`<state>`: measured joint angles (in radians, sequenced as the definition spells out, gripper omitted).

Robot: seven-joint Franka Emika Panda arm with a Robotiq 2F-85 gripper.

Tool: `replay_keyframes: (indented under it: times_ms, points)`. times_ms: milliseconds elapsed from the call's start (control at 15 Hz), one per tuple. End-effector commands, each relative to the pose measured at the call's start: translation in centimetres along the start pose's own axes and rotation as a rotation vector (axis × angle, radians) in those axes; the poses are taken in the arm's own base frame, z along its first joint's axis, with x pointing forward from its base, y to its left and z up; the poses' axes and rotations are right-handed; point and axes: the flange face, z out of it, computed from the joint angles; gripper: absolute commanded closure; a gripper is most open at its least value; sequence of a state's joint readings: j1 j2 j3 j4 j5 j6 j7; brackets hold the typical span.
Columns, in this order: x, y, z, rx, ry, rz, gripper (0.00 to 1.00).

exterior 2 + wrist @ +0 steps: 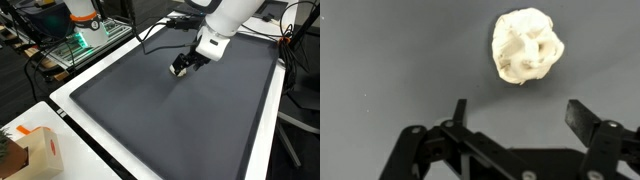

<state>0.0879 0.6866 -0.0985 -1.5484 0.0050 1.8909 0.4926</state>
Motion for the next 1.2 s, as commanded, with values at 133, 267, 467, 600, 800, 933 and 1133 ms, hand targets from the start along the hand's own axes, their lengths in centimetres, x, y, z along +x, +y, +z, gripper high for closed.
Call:
replay_keyframes:
  times_ms: [133, 267, 467, 600, 800, 933, 1133]
  points:
    - [-1.9, -4.1, -0.7, -0.169, 0.101, -0.133, 0.0]
    - [-2.8, -5.3, -0.8, -0.211, 0.141, -0.185, 0.0]
    - [-4.0, -6.8, -0.9, -0.269, 0.2, -0.252, 0.0]
    - [-4.7, -7.6, -1.0, -0.282, 0.234, -0.291, 0.0]
    - [-5.5, -8.4, -0.8, -0.304, 0.285, -0.35, 0.0]
    - [-6.1, -8.8, -0.5, -0.322, 0.31, -0.392, 0.0]
    - [-7.0, -9.2, 0.0, -0.342, 0.338, -0.461, 0.0]
